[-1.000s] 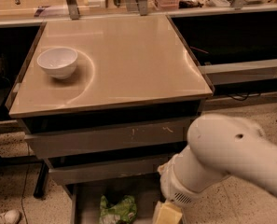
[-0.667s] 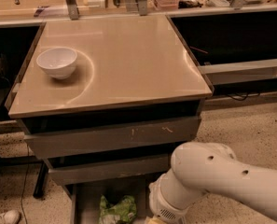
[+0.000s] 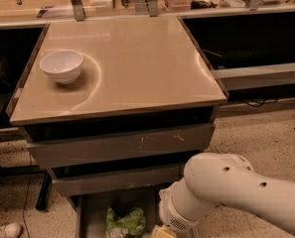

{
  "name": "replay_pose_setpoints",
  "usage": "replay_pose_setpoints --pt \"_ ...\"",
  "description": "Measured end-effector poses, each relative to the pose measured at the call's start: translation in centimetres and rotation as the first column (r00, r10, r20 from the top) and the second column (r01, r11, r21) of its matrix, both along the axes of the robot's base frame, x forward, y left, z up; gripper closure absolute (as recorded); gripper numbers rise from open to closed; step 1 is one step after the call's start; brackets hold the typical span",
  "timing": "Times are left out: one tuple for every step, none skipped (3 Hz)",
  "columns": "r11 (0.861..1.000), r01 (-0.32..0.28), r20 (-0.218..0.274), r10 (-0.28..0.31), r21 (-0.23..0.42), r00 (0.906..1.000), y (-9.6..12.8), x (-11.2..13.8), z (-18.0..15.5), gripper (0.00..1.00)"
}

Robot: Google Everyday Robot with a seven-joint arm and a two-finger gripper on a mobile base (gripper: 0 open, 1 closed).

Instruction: Pick green rice chip bag from bottom drawer and place on counter

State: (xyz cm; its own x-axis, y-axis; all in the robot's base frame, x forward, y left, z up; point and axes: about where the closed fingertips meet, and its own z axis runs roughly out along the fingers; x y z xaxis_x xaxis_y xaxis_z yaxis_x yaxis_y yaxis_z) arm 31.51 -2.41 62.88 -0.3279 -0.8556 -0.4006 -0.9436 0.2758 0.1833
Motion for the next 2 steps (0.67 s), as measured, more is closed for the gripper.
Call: replay_pose_setpoints --pt "1.000 0.010 -0.020 -0.010 0.009 0.9998 0.4 -0.4 -1.8 0.00" --pt "1.000 0.019 -0.036 -0.019 0.004 0.9992 1.1 0.0 -6.7 0.00"
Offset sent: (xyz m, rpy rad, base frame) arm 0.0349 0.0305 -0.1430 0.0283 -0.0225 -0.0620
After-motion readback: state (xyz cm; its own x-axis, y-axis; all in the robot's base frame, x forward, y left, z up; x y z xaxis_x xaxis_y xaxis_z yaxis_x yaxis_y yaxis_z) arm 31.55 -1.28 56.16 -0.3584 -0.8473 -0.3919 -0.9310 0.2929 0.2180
